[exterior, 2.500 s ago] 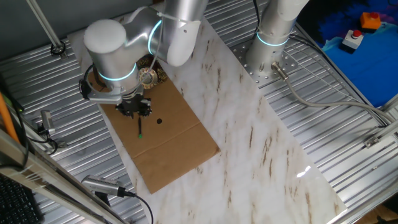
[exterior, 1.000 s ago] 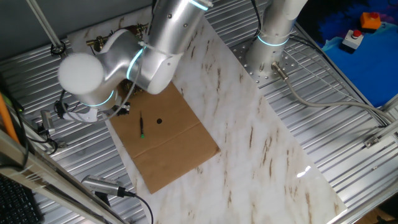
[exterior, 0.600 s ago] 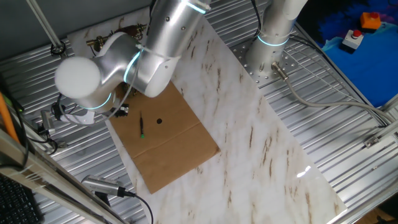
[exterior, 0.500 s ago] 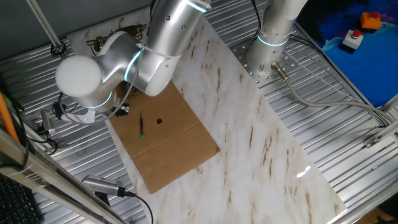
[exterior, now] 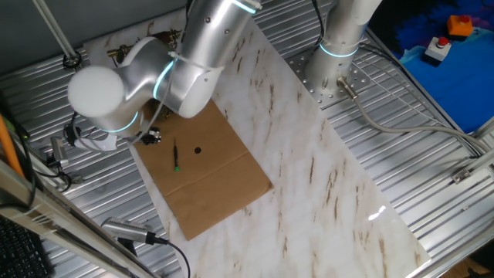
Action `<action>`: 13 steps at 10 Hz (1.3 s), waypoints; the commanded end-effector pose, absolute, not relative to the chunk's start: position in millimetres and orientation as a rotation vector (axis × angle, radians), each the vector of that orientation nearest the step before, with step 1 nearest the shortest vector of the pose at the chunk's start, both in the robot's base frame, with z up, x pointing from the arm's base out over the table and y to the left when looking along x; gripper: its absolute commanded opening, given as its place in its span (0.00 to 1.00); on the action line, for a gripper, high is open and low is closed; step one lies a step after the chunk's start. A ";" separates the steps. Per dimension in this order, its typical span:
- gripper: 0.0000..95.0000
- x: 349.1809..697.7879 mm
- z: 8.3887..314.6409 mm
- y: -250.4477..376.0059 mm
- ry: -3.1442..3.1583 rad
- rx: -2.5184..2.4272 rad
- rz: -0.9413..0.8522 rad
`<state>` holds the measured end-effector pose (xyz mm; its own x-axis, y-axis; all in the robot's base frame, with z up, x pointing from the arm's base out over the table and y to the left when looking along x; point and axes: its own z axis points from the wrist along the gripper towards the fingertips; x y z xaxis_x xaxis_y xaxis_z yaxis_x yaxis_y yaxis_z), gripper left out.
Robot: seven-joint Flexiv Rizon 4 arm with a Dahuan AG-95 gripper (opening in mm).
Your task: Dial a number on an old rotary phone
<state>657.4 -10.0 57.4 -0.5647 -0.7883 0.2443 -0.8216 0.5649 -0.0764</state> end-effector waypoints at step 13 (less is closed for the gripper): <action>0.40 605.9 82.4 27.0 -2.762 1.670 -0.205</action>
<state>609.3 30.0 80.4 -0.4636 -0.8730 -0.1513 -0.8859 0.4594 0.0643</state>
